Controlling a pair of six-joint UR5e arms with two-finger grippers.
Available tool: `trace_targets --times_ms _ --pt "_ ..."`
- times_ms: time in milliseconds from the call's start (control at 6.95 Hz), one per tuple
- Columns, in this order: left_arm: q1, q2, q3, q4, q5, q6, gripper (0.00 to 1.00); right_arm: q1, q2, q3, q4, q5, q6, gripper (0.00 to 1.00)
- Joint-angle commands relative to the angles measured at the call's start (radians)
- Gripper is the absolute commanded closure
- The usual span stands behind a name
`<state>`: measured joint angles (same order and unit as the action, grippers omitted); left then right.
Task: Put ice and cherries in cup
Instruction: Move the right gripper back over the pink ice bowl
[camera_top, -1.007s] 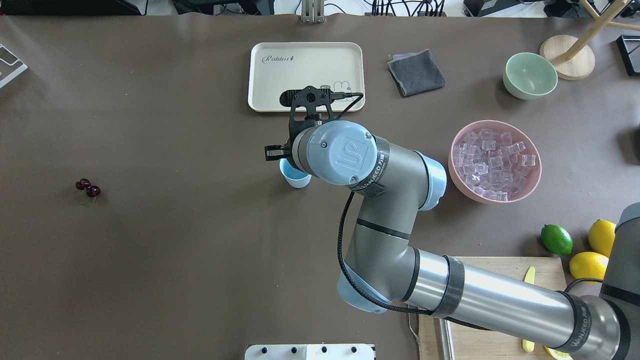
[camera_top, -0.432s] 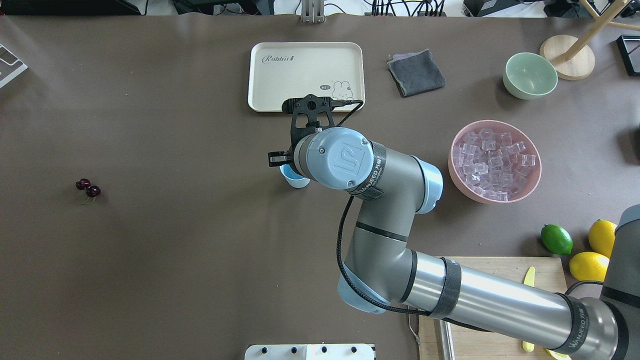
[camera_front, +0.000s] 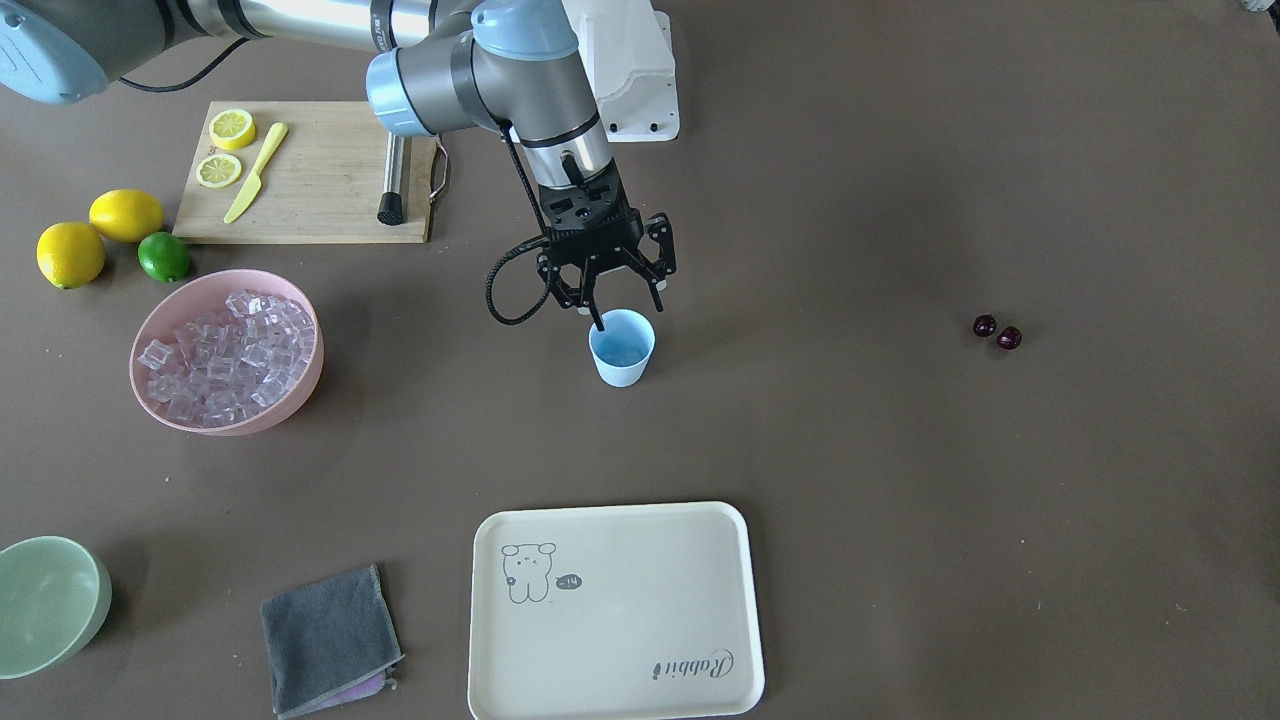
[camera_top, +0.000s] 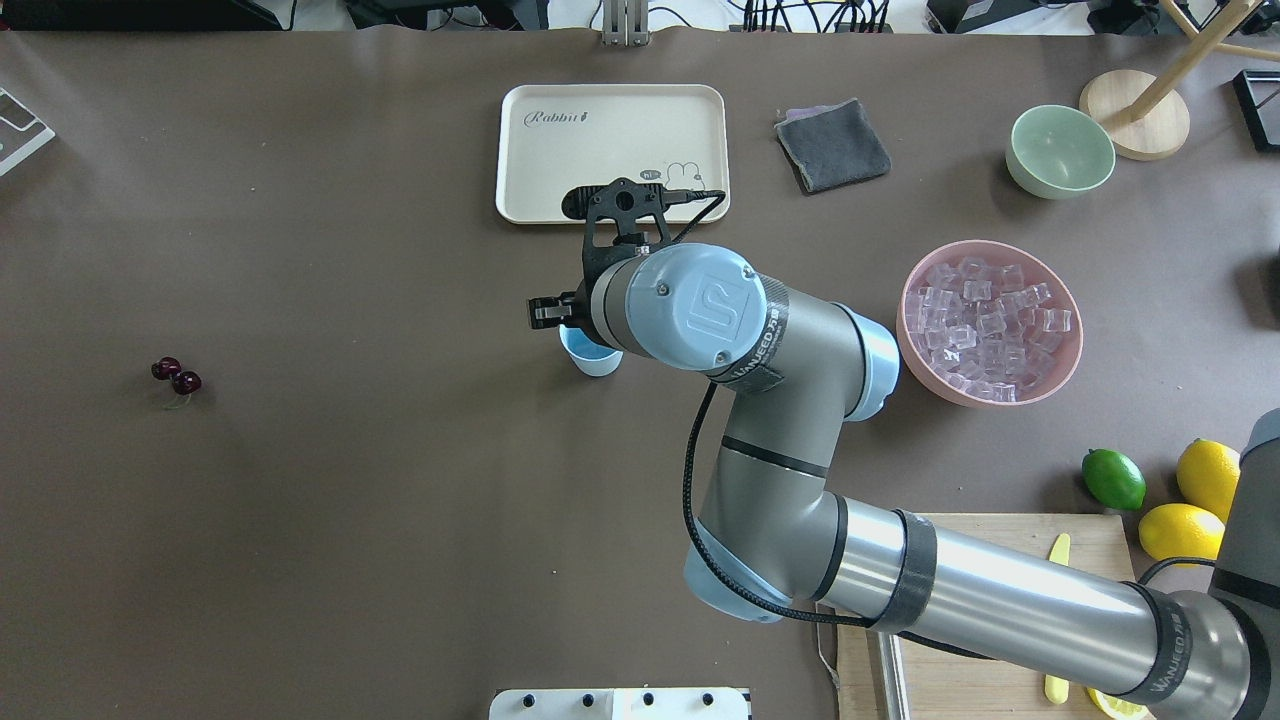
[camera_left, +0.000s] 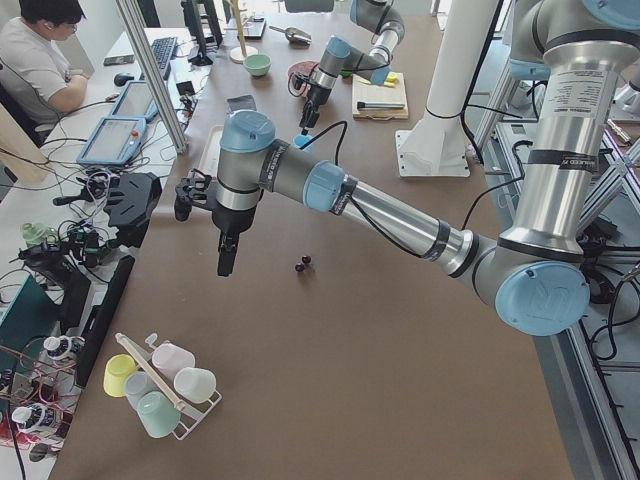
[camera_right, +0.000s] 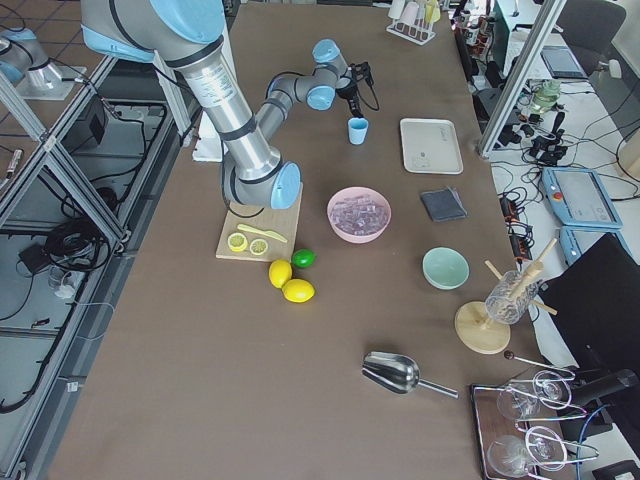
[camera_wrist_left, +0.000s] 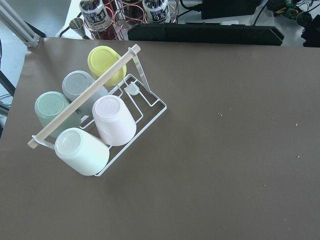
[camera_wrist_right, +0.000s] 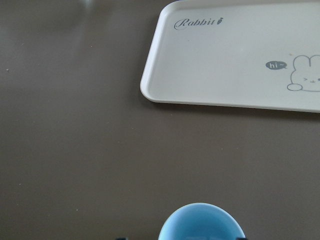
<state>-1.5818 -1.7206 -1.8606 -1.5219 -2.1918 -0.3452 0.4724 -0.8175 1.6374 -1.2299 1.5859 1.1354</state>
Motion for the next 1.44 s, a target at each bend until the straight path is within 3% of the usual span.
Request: trace_targets --times_ms 0,288,576,863,1295 --pt "-0.001 0.001 0.001 0.0 0.003 0.002 0.02 0.113 -0.107 0.135 -0.002 0.171 -0.06 0.0" --pt "-0.003 0.001 0.008 0.0 0.004 0.003 0.02 0.268 -0.28 0.235 -0.002 0.337 -0.181 0.0" --pt "-0.004 -0.005 0.003 -0.001 0.004 0.003 0.02 0.376 -0.459 0.35 -0.003 0.397 -0.186 0.0" --pt "-0.006 -0.011 -0.017 0.0 0.006 0.003 0.02 0.396 -0.576 0.378 -0.002 0.381 -0.192 0.0" --pt "-0.006 -0.011 -0.014 0.0 0.007 0.005 0.02 0.329 -0.678 0.369 -0.002 0.246 -0.197 0.0"
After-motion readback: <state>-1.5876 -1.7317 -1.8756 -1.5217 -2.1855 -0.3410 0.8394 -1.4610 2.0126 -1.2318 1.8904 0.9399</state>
